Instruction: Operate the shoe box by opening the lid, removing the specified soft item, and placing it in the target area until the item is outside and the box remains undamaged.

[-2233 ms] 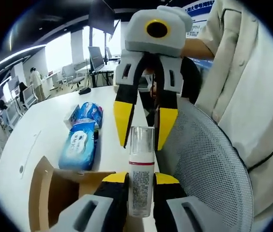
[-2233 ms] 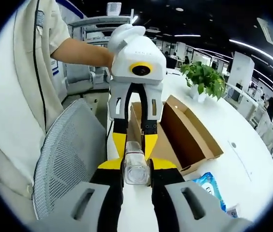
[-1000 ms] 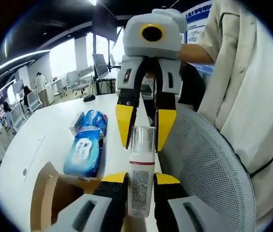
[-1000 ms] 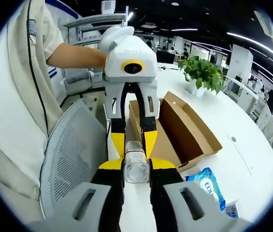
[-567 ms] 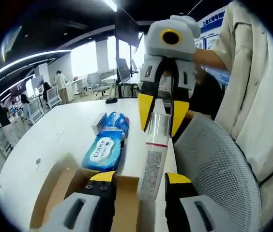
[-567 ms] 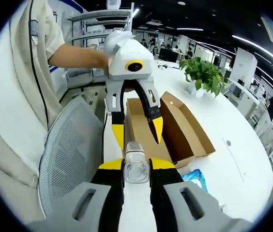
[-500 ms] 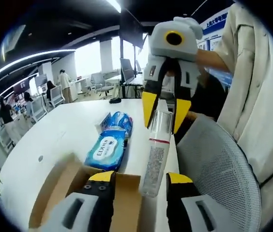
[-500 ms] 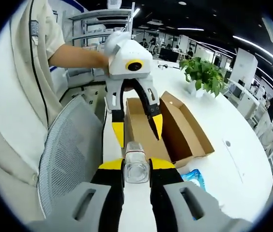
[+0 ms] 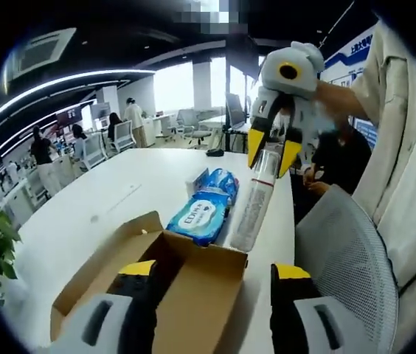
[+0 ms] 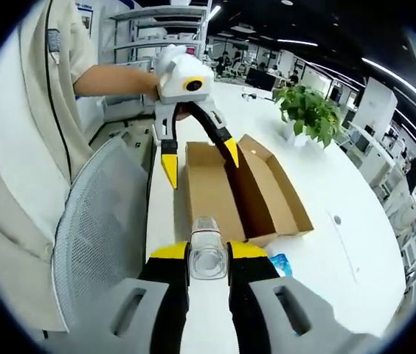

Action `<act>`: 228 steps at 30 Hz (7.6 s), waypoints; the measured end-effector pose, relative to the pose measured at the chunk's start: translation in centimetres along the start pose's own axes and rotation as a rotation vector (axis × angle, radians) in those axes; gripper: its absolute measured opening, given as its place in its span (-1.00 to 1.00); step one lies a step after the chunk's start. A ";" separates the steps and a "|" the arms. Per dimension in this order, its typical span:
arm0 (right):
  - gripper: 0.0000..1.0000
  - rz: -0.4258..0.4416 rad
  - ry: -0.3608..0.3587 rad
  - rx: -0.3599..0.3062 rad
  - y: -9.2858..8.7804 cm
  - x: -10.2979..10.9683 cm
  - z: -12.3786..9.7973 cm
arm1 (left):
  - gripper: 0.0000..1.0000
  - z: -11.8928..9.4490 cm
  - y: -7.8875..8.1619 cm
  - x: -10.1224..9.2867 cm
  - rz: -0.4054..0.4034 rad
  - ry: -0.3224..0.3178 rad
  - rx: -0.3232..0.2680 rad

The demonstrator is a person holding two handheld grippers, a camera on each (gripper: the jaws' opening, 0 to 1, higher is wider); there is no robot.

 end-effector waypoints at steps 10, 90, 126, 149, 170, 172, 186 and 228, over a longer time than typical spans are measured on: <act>-0.68 -0.019 -0.025 0.049 -0.3 -2.7 -1.2 | 0.35 -2.2 -1.3 0.0 -0.083 0.131 -0.001; -0.66 -0.122 -0.047 0.602 -2.6 -21.1 7.0 | 0.99 -9.1 -7.0 -2.7 -0.299 0.473 0.039; -0.64 -0.116 0.007 0.668 -3.6 -22.0 9.4 | 0.96 -8.6 -8.6 -2.7 -0.350 0.463 0.070; -0.40 -0.096 -0.046 0.568 -2.2 -22.3 8.8 | 0.70 -9.1 -9.5 -2.1 -0.381 0.531 0.107; -0.34 -0.051 -0.086 0.497 -0.6 -21.9 8.1 | 0.20 -9.7 -10.7 -2.1 -0.445 0.597 0.176; -0.34 -0.025 -0.095 0.482 -0.2 -22.0 8.2 | 0.12 -9.7 -10.8 -2.0 -0.451 0.610 0.192; -0.35 0.197 -0.124 0.373 1.8 -21.6 10.8 | -0.39 -10.1 -12.2 -1.0 -0.590 0.674 0.216; -0.62 0.958 -0.346 0.219 -0.7 -23.1 18.5 | -0.92 -8.9 -14.9 -0.8 -0.820 0.734 0.246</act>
Point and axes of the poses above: the point that each gripper's makers call its tool centre point, and the gripper's own axes: z roughly forward along the fingers, x roughly to its left, y roughly out of its top, the point moved 10 cm from there along -z, roughly backward along the fingers, and after that the axes turned 11 degrees about z, right-handed, at the moved point
